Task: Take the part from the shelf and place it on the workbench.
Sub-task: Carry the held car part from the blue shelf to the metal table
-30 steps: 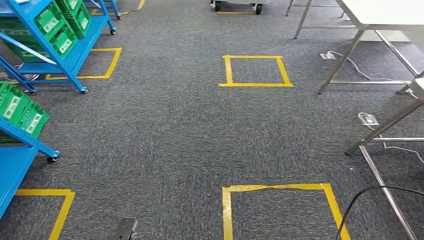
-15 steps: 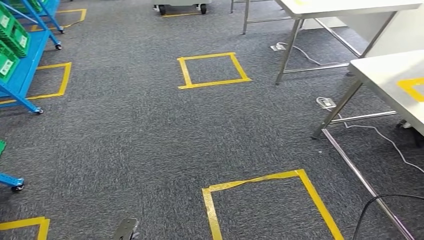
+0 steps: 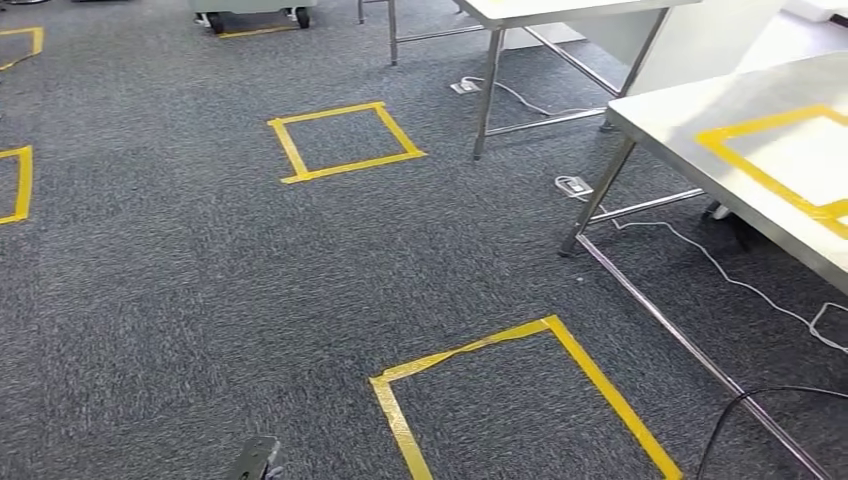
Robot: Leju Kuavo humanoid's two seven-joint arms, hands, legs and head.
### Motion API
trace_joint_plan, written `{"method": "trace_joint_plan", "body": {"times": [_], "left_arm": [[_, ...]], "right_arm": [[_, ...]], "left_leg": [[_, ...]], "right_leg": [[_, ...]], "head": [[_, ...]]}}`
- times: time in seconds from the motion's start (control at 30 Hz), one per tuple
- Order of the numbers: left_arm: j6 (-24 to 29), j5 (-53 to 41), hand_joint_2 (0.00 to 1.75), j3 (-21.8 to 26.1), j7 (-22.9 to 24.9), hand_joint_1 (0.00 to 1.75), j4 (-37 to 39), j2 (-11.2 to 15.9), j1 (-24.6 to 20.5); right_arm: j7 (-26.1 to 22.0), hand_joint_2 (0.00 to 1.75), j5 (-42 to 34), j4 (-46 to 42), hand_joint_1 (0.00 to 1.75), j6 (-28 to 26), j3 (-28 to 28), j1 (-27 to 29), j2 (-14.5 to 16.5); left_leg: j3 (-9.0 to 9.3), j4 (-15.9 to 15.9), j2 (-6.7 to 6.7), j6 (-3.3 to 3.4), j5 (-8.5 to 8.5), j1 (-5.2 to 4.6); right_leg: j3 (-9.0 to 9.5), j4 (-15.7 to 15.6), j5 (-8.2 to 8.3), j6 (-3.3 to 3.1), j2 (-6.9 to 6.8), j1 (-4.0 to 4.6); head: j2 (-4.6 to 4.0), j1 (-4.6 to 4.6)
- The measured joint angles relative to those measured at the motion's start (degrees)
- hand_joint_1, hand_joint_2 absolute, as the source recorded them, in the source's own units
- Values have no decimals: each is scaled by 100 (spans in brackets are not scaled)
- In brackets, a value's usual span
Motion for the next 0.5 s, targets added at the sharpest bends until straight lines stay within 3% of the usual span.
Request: {"method": "trace_joint_plan", "body": {"times": [0.07,0.1,0.17,0.2,0.27,0.33,0.37,0.4,0.43,0.5], "left_arm": [[-17,-2,175,-3,4,0,0,-1,-1],[-20,0,175,-3,-2,0,0,1,-3],[-16,11,175,-2,-11,0,-1,0,-10],[-14,35,175,-1,-4,0,-1,-2,-16],[-6,126,175,7,30,0,-1,-7,-25],[2,217,175,25,67,0,-1,-8,-22],[6,243,175,34,83,0,0,-4,-13],[10,257,175,39,89,0,0,-1,-3],[13,264,175,43,93,0,0,2,4],[13,273,175,47,96,0,0,4,4]], "right_arm": [[29,175,-9,19,175,9,-1,-25,-7],[34,175,-10,26,175,13,-7,-32,-10],[51,175,-26,34,175,28,-44,-29,-15],[66,175,-44,33,175,49,-71,-21,-15],[98,175,-86,32,175,96,-109,-18,-14],[118,175,-104,33,175,117,-117,-24,-13],[122,175,-104,33,175,121,-118,-24,-12],[125,175,-104,34,175,123,-119,-21,-12],[127,175,-104,34,175,125,-120,-19,-12],[128,175,-110,34,175,128,-121,-16,-11]], "left_leg": [[55,8,115,-55,-51,-36],[76,11,164,-82,-66,-54],[106,0,269,-137,-82,-65],[114,6,246,-171,-104,-55],[18,239,5,-231,-275,-29],[-334,932,-269,-253,-618,-14],[-557,1340,-316,-256,-768,-15],[-720,1604,-329,-255,-811,-15],[-795,1679,-334,-250,-740,-13],[-611,1164,-410,-237,-313,2]], "right_leg": [[416,-696,232,-38,-248,18],[501,-845,264,-72,-312,30],[487,-879,262,-159,-210,42],[483,-891,271,-196,-143,36],[492,-927,293,-269,-9,9],[492,-938,300,-307,126,-4],[489,-938,299,-315,209,-4],[490,-938,298,-320,295,-4],[492,-938,298,-321,386,-6],[499,-935,305,-304,570,-19]], "head": [[0,-10],[0,-23],[0,-49],[0,-51],[0,-65],[0,-91],[0,-99],[0,-104],[0,-102],[0,-103]]}}
